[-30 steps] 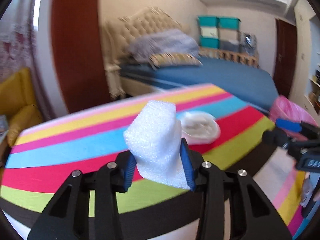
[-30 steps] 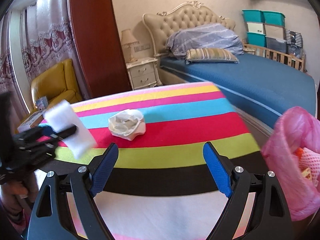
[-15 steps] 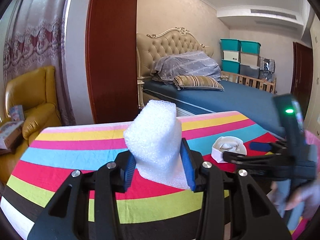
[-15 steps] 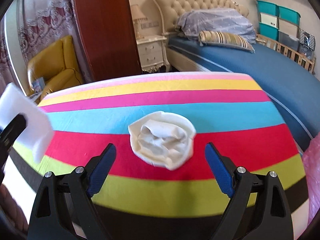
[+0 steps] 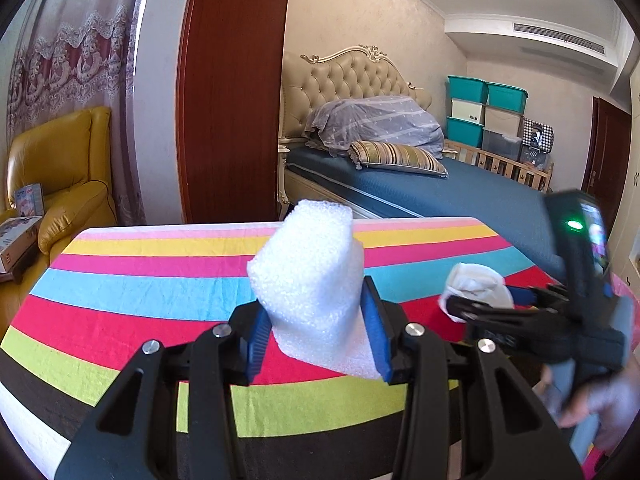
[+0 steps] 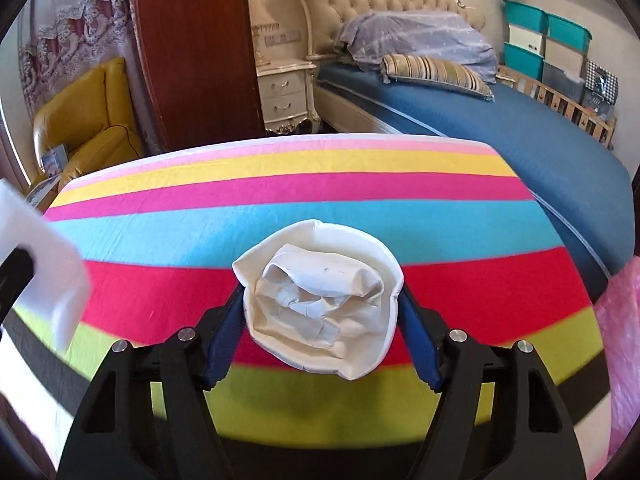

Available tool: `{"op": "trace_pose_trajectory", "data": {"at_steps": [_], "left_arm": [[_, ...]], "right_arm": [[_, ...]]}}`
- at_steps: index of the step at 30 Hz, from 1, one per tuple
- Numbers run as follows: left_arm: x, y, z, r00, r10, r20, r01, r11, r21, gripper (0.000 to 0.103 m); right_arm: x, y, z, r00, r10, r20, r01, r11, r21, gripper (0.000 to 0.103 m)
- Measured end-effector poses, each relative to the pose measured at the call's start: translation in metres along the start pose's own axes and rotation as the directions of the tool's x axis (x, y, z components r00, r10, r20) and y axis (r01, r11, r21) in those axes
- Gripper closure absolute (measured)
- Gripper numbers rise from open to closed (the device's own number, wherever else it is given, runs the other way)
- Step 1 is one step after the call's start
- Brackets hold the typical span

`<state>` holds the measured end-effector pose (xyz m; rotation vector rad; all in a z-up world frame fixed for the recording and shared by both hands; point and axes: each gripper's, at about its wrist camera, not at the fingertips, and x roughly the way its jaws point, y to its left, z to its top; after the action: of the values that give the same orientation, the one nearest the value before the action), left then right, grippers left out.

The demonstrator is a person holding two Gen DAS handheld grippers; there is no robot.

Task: Collect trash
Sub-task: 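Grasp the crumpled white paper cup with the right gripper, then carry the foam block and paper cup over the pink bin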

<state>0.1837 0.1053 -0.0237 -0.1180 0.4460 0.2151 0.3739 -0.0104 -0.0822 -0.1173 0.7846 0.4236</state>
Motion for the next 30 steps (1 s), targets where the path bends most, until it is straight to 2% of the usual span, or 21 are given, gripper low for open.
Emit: {"op": "trace_pose_trajectory", "data": {"at_steps": [6, 10, 12, 18, 22, 30], "left_arm": [[0.0, -0.01, -0.003, 0.999, -0.031, -0.012, 0.031, 0.999, 0.029, 0.062], [0.005, -0.019, -0.008, 0.997, -0.061, -0.038, 0.064, 0.996, 0.057, 0.062], [0.002, -0.022, -0.008, 0.997, -0.071, -0.026, 0.073, 0.995, 0.071, 0.062], [0.001, -0.033, -0.011, 0.995, -0.1, -0.028, 0.103, 0.99, 0.098, 0.061], [-0.002, -0.038, -0.014, 0.993, -0.116, -0.023, 0.118, 0.987, 0.109, 0.061], [-0.011, -0.054, -0.02, 0.986, -0.167, -0.009, 0.167, 0.975, 0.149, 0.061]], "right_arm": [[-0.035, -0.022, -0.029, 0.999, 0.023, 0.046, -0.027, 0.996, 0.088, 0.034], [-0.057, -0.03, -0.046, 0.996, 0.013, 0.085, -0.023, 0.992, 0.121, 0.034], [-0.066, -0.032, -0.054, 0.995, 0.005, 0.097, -0.018, 0.992, 0.127, 0.034], [-0.092, -0.036, -0.068, 0.985, -0.058, 0.162, 0.038, 0.991, 0.125, 0.034], [-0.108, -0.038, -0.077, 0.971, -0.111, 0.213, 0.086, 0.989, 0.123, 0.034], [-0.116, -0.045, -0.079, 0.952, -0.16, 0.261, 0.123, 0.981, 0.151, 0.034]]}}
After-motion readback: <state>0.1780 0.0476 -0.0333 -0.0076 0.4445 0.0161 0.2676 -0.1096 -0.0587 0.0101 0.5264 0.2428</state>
